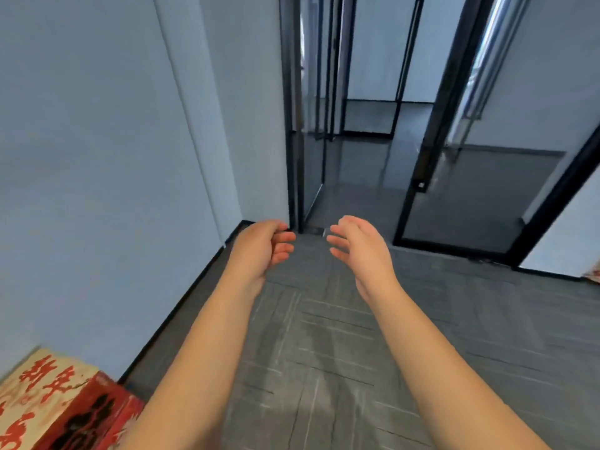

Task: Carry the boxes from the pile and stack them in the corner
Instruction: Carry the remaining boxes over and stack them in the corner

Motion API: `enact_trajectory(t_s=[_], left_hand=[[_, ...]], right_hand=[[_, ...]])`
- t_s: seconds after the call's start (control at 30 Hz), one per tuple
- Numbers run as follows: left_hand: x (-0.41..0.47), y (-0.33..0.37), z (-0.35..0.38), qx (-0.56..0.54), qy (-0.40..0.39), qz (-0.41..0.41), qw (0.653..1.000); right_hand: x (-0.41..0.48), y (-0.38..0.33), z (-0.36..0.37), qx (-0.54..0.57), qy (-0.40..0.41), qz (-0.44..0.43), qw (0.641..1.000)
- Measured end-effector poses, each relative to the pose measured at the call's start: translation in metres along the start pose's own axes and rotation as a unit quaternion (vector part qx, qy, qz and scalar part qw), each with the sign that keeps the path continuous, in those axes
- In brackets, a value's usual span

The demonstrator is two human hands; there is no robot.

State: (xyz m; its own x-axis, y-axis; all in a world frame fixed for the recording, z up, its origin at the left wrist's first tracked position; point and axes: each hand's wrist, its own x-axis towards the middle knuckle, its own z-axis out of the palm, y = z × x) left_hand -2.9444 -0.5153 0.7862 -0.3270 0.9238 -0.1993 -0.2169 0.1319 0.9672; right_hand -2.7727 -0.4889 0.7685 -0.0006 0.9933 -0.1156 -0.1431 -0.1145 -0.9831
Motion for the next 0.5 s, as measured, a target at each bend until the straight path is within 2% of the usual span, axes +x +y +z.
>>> enact_trajectory(t_s=[0.27,0.5], left_hand=[[-0.05,-0.062,0.313,0.02,-0.164,-0.034,0.986],[-0.093,-0.1,0.52,0.055,-0.256,-0.053,0.964]], right_hand=[[0.006,-0.044,-0.306,0.039,0.144,-0.017,0.989],[-0.006,-0.067,-0.517,0.103,0.296,-0.047,0.948]])
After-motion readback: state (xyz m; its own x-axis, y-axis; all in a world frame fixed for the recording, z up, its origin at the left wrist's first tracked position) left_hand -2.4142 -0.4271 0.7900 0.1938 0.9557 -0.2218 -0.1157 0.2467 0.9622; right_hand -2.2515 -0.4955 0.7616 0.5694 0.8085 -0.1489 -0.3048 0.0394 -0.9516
